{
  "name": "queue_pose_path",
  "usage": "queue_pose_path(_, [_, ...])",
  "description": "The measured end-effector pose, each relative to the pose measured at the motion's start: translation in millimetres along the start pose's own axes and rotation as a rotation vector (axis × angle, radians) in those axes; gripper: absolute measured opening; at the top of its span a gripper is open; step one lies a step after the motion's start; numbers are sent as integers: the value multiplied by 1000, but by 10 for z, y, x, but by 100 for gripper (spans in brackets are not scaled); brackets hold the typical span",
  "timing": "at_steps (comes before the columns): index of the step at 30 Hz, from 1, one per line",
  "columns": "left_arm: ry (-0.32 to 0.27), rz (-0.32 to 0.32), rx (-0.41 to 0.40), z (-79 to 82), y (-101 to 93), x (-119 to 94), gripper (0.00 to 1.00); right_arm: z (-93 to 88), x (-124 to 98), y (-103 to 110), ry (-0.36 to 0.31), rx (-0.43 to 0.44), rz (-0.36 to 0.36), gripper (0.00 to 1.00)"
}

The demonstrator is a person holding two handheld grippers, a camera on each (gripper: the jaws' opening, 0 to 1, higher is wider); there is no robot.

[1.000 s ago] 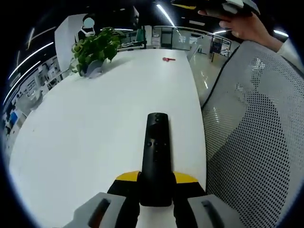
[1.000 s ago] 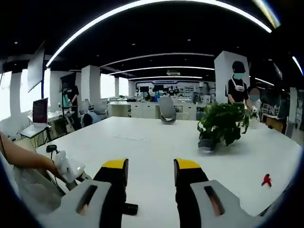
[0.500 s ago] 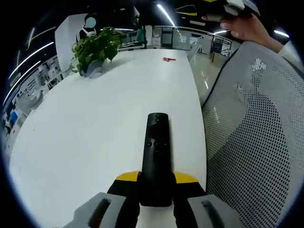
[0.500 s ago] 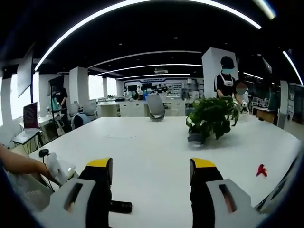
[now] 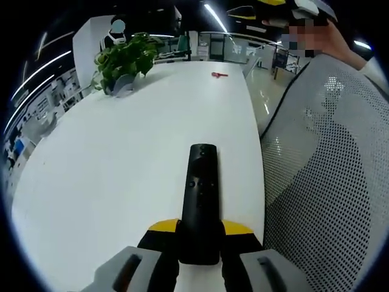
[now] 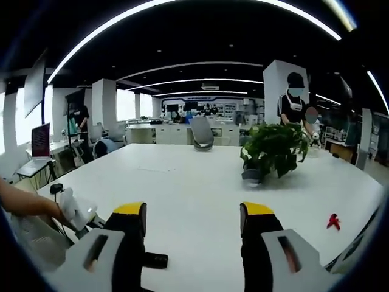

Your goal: Press the specified remote control buttons in sequence, fully releasing each button before pressing the next.

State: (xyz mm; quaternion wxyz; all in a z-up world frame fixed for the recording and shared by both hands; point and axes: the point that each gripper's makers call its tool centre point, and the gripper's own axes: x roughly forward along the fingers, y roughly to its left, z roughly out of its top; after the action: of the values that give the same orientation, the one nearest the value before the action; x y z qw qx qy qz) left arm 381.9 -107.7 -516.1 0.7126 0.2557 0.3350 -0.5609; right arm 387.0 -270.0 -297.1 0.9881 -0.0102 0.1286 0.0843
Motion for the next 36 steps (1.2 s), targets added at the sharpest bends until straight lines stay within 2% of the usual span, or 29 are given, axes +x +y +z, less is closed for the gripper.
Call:
queue_pose_path(8, [29, 3, -2, 5, 25, 7, 24, 1, -17, -55, 3, -6, -27, 68])
queue_pose_path(14, [43, 7, 4, 10, 63, 19, 24, -18, -14, -73, 11, 2, -29, 66])
queue_pose_path(19, [61, 14, 53, 11, 85, 4, 24, -33, -8, -50, 20, 10, -17, 65])
queue_pose_path(23, [79, -3, 29, 3, 117, 0, 24, -45, -5, -53, 25, 16, -15, 63])
queue_pose_path(28, [71, -37, -6, 35, 85, -4, 24, -85, 12, -49, 46, -2, -16, 62])
queue_pose_path(31, [74, -27, 32, 53, 136, -10, 24, -101, 19, -32, 57, -7, -10, 61])
queue_pose_path(36, [80, -26, 30, 65, 218, 8, 24, -119, 27, -49, 66, -6, -17, 61])
